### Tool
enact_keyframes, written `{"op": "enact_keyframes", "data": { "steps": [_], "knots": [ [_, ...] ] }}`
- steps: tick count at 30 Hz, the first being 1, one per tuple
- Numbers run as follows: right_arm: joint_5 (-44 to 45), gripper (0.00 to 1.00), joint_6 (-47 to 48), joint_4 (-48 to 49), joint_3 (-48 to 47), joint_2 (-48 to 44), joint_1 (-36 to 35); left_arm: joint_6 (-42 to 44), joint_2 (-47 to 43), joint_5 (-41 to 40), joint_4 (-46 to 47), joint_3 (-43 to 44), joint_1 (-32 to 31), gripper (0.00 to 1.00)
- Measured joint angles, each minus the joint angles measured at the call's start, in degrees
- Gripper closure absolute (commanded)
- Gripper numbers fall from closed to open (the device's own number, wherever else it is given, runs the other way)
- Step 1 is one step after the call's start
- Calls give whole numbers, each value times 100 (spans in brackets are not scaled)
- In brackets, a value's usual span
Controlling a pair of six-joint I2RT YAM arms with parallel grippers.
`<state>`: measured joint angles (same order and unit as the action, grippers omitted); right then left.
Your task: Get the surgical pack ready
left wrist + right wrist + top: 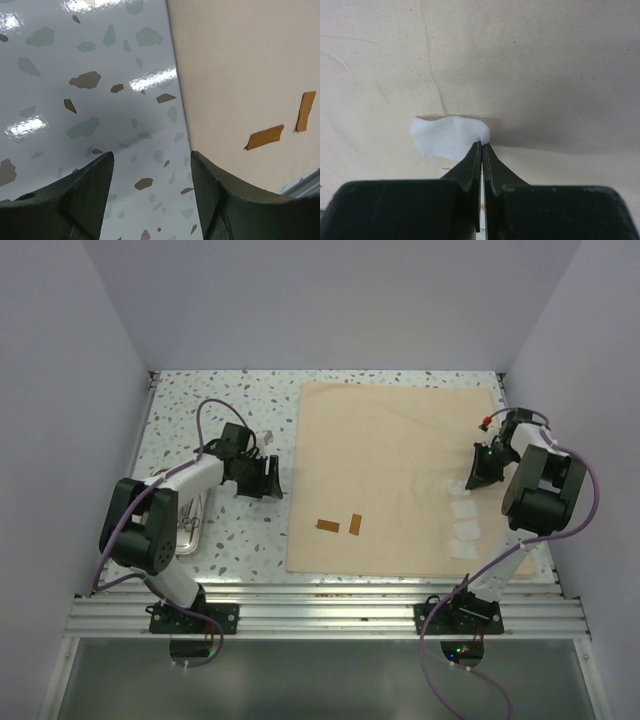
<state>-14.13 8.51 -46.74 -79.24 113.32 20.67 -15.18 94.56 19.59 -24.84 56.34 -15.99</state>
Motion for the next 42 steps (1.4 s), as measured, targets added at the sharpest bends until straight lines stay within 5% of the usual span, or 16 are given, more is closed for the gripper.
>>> {"op": "enact_keyframes", "data": {
  "steps": [10, 19, 42],
  "knots": [
    [-20, 100, 129, -535, -111, -435, 2, 0, -55, 70, 28, -9, 83, 33],
    [-48, 100, 726, -811, 861, -1370, 39, 0, -251, 127, 42, -46, 98, 33],
    [155, 100, 1080, -728, 946, -1360, 111, -2, -282, 129, 48, -96, 98, 33]
  ]
}}
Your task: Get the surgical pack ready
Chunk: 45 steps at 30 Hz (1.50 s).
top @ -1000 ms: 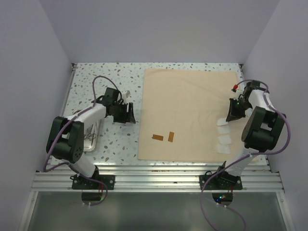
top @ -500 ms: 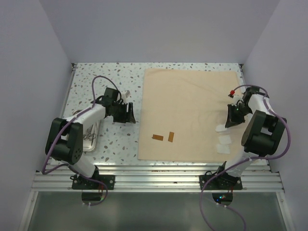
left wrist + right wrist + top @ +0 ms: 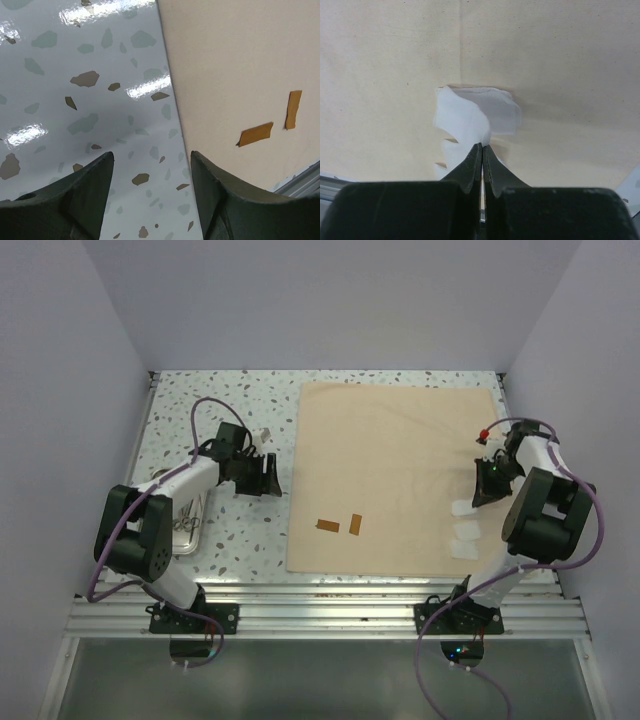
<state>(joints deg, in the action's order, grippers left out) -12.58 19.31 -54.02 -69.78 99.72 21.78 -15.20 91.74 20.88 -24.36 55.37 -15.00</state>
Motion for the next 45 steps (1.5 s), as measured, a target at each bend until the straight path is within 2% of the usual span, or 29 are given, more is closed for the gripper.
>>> {"op": "enact_keyframes", "data": {
  "steps": [12, 13, 16, 20, 27, 39, 45],
  "knots": [
    [168, 99, -17, 74, -39, 282, 0, 0, 0, 2, 4, 0, 0, 33],
    [177, 96, -20, 79, -59, 299, 0, 0, 0, 2, 4, 0, 0, 33],
    [256, 79, -63, 101, -120, 348, 0, 0, 0, 2, 15, 0, 0, 33],
    [308, 66, -114, 157, -190, 431, 0, 0, 0, 17, 42, 0, 0, 33],
    [310, 54, -173, 216, -201, 592, 0, 0, 0, 37, 76, 0, 0, 33],
    [306, 57, -177, 245, -205, 791, -4, 2, 2, 37, 76, 0, 0, 33],
    [339, 65, -188, 258, -227, 879, -37, 2, 2, 35, 76, 0, 24, 33]
  ]
}}
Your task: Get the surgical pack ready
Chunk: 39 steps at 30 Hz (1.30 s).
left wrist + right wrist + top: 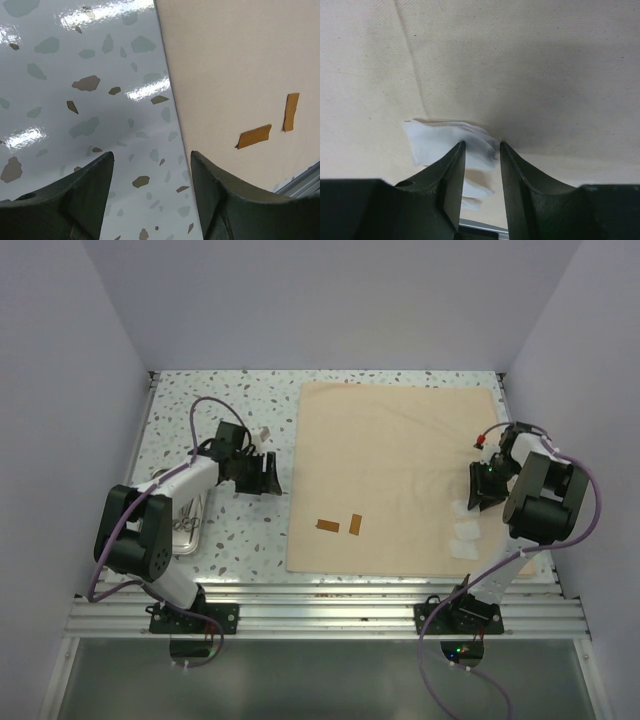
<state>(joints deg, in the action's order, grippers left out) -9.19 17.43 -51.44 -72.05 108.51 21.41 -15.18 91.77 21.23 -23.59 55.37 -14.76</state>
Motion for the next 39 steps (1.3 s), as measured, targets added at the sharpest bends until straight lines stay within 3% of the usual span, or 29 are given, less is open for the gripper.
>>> {"op": "enact_keyframes", "data": {
  "steps": [13, 21, 28, 32, 39],
  "knots": [
    [96, 100, -90, -35, -72, 72, -116, -2, 2, 2, 0, 0, 13, 33],
    [96, 100, -214, -46, -74, -35, -118, -35, 0, 7, 7, 0, 13, 32],
    [94, 100, -503, -94, -114, -909, -348, -334, -365, 352, 190, -337, 13, 30],
    [105, 100, -671, -173, -348, -1180, -977, -682, -914, 656, 479, -671, 13, 28],
    [-542, 100, -933, -179, -1091, -1178, -2804, -1322, -1834, 1287, 1749, -1123, 11, 25]
  ]
}}
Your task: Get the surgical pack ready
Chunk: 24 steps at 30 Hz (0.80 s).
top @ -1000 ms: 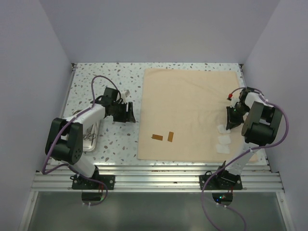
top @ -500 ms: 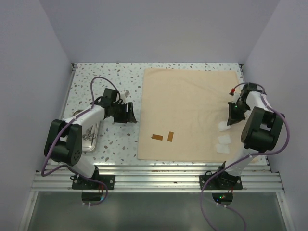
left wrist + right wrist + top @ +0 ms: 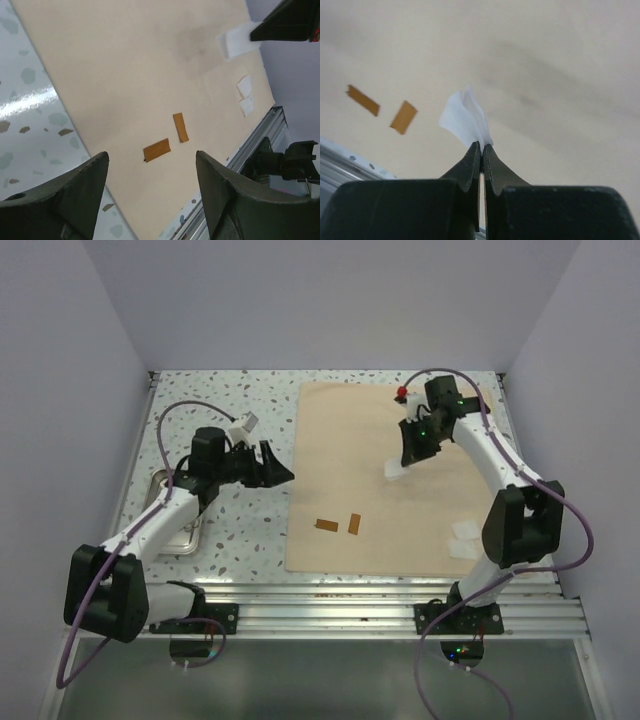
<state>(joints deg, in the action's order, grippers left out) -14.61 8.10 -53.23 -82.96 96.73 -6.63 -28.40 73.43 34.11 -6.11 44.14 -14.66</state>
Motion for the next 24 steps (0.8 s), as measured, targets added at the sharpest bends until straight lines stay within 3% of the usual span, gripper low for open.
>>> {"op": "enact_keyframes", "data": {
  "steps": [4, 11, 24],
  "knots": [
    [-590, 100, -72, 33, -339, 2, -927, 44, -286, 264, 570, 37, 0, 23],
    [-1582, 100, -2, 28, -715, -48, -2371, 509, -267, 1069, 662, 636, -24, 20],
    [-2415, 100, 157, 13, -603, -326, -3121, 1316, -258, 1790, -140, 730, -505, 19]
  ]
}}
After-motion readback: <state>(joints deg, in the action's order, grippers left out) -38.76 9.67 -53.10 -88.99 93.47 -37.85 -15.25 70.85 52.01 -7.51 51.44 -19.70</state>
